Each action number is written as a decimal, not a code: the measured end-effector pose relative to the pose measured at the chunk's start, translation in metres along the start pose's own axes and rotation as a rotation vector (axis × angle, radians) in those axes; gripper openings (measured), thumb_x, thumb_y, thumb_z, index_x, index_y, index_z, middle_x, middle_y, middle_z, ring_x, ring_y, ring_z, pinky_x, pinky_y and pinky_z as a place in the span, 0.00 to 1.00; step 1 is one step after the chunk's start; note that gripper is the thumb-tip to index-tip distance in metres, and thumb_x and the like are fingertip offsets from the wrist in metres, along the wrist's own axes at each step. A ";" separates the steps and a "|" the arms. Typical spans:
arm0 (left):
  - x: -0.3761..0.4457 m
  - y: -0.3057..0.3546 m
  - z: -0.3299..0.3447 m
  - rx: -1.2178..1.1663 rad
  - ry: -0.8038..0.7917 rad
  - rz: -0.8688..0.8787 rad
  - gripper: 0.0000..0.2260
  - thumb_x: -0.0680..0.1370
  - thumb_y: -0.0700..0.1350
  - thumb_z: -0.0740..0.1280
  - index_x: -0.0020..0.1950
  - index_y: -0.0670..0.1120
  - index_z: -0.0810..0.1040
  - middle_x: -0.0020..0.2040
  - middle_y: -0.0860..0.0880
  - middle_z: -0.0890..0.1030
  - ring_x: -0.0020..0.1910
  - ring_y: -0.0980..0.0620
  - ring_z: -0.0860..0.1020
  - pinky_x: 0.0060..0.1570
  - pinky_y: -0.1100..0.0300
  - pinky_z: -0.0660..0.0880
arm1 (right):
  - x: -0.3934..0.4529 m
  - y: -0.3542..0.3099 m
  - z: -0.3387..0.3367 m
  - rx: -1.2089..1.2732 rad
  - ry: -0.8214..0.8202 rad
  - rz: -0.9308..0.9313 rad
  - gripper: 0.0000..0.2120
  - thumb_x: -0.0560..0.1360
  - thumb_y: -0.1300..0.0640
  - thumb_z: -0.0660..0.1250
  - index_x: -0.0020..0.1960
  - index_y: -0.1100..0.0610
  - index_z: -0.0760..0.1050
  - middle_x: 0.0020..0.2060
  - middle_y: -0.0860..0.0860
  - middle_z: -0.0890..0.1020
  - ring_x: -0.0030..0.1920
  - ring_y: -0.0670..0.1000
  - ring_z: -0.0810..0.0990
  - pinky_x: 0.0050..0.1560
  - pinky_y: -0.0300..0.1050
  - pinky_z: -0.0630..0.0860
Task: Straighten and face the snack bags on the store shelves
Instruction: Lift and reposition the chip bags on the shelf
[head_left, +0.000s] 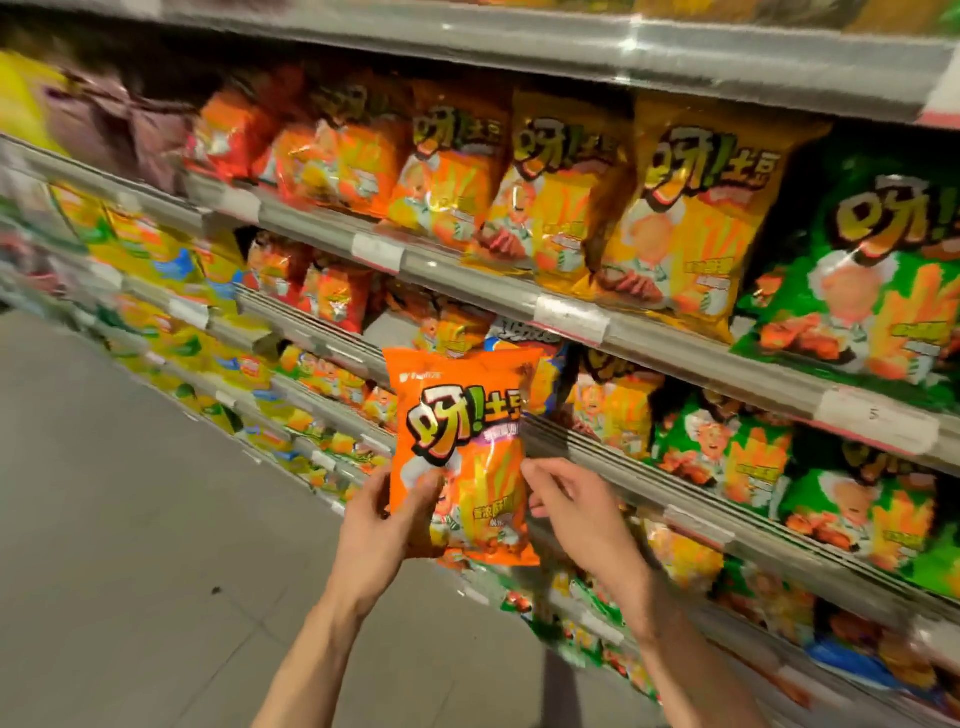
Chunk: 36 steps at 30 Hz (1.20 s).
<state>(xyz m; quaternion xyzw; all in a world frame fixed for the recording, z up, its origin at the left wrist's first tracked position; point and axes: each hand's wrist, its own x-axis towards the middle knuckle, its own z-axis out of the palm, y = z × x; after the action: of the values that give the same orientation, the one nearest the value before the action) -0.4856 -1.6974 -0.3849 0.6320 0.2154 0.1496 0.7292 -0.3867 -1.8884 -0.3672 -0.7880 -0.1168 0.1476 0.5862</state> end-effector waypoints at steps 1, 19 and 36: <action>0.008 0.002 -0.009 -0.009 0.019 0.003 0.15 0.73 0.56 0.77 0.56 0.51 0.83 0.50 0.48 0.87 0.50 0.44 0.86 0.38 0.42 0.84 | 0.009 -0.003 0.011 -0.009 -0.010 -0.008 0.07 0.81 0.47 0.66 0.46 0.43 0.81 0.37 0.37 0.84 0.41 0.39 0.82 0.54 0.46 0.81; 0.221 0.060 -0.144 0.137 0.145 0.045 0.18 0.75 0.54 0.74 0.63 0.52 0.80 0.50 0.54 0.87 0.48 0.54 0.86 0.54 0.48 0.82 | 0.216 -0.053 0.189 0.002 -0.108 -0.114 0.04 0.79 0.46 0.68 0.48 0.44 0.80 0.44 0.44 0.86 0.46 0.43 0.84 0.53 0.46 0.80; 0.374 0.066 -0.229 0.212 -0.238 0.016 0.31 0.59 0.57 0.85 0.56 0.46 0.79 0.50 0.41 0.85 0.51 0.36 0.84 0.58 0.40 0.80 | 0.260 -0.077 0.292 0.015 0.260 -0.031 0.19 0.71 0.44 0.77 0.59 0.40 0.74 0.51 0.40 0.84 0.50 0.36 0.81 0.54 0.40 0.80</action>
<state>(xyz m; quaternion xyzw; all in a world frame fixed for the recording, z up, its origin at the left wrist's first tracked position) -0.2745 -1.3073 -0.3916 0.7203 0.1370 0.0558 0.6777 -0.2542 -1.5143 -0.3969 -0.7941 -0.0506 0.0359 0.6046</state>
